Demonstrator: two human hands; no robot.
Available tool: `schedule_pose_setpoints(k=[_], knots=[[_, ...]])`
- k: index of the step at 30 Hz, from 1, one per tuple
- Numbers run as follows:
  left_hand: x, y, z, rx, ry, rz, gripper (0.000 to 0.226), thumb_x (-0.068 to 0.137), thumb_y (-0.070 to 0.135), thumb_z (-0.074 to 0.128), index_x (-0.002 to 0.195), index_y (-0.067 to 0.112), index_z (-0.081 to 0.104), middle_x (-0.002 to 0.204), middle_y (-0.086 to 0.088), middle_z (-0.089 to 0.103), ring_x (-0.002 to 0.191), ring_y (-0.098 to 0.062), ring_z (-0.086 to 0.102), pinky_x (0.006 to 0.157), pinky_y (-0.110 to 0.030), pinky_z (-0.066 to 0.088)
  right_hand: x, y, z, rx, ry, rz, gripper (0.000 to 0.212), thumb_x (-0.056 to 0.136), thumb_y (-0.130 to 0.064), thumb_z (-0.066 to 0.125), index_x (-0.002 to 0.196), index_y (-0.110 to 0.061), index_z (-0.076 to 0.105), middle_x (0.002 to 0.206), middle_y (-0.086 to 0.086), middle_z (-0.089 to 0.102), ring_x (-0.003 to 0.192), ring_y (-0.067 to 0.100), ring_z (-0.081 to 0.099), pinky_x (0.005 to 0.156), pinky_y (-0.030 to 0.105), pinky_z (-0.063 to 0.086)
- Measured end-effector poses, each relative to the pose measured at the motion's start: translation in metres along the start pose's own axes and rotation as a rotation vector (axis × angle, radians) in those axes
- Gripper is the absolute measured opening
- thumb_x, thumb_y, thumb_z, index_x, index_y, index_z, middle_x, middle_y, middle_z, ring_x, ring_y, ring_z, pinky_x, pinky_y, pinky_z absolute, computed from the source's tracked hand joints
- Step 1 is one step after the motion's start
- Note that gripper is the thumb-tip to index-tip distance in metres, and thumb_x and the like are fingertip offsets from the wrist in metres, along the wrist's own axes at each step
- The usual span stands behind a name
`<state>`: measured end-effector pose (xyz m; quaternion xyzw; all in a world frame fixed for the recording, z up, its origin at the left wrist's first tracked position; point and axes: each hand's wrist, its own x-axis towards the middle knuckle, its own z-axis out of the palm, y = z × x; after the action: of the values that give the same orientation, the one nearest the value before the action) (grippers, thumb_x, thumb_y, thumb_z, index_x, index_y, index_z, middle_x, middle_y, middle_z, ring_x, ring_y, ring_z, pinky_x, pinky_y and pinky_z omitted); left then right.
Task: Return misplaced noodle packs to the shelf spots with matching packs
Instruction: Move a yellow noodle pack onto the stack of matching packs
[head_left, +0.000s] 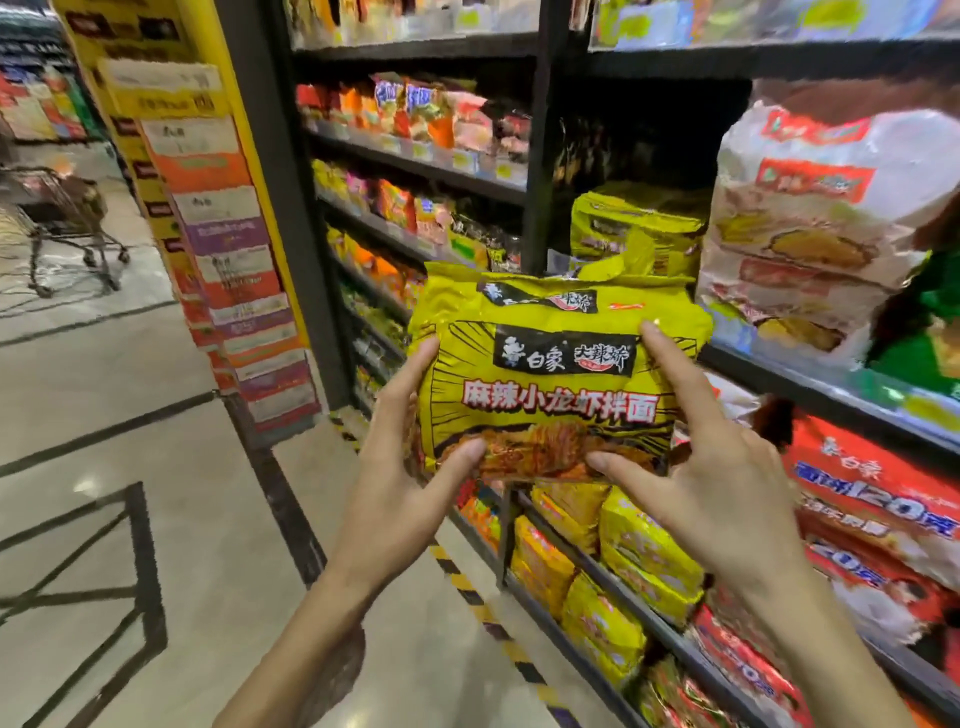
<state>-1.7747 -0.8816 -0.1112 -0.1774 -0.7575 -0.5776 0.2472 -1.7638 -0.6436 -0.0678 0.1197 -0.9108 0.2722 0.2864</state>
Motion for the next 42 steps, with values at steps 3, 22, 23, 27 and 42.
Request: schedule_pose_setpoints(k=[3,22,23,27,42], knots=[[0.047,-0.024,-0.004,-0.012,-0.073,0.038,0.078,0.093,0.014,0.073,0.156,0.030,0.030,0.158,0.013,0.037,0.146,-0.014,0.041,0.115,-0.044,0.042,0.027,0.001,0.019,-0.038,0.071,0.070,0.103,0.069,-0.052,0.080,0.153,-0.050,0.020,0.076,-0.006,0.070,0.069,0.027,0.069,0.057,0.030,0.044],[0.281,-0.125,0.077,-0.183,-0.184,0.276,0.075,0.091,0.001,0.070,0.152,0.024,0.033,0.148,0.041,0.034,0.140,0.005,0.041,0.112,-0.013,0.036,0.203,0.075,0.065,-0.328,0.349,0.060,0.104,0.070,-0.037,0.086,0.154,-0.031,0.025,0.059,-0.005,0.053,0.048,0.018,0.050,0.045,0.025,0.033],[0.291,-0.128,0.083,-0.192,-0.178,0.289,0.075,0.091,-0.001,0.070,0.151,0.023,0.032,0.146,0.043,0.034,0.140,0.007,0.040,0.111,-0.011,0.035,0.211,0.080,0.066,-0.333,0.361,0.051,0.105,0.069,-0.034,0.087,0.153,-0.031,0.025,0.062,-0.006,0.054,0.049,0.018,0.051,0.046,0.023,0.032],[0.327,-0.142,0.103,-0.222,-0.183,0.316,0.077,0.091,-0.003,0.069,0.152,0.025,0.030,0.152,0.033,0.034,0.145,-0.003,0.038,0.116,-0.017,0.032,0.239,0.096,0.074,-0.365,0.418,0.041,0.104,0.068,-0.026,0.088,0.152,-0.029,0.027,0.063,-0.012,0.042,0.052,0.011,0.043,0.047,0.024,0.033],[0.404,-0.190,0.165,-0.418,-0.265,0.319,0.084,0.089,-0.017,0.055,0.147,0.036,0.024,0.149,-0.023,0.040,0.141,-0.041,0.042,0.111,-0.062,0.039,0.282,0.139,0.109,-0.540,0.624,0.036,0.105,0.068,-0.013,0.089,0.150,-0.028,0.025,0.093,0.015,0.071,0.056,0.022,0.057,0.047,0.034,0.052]])
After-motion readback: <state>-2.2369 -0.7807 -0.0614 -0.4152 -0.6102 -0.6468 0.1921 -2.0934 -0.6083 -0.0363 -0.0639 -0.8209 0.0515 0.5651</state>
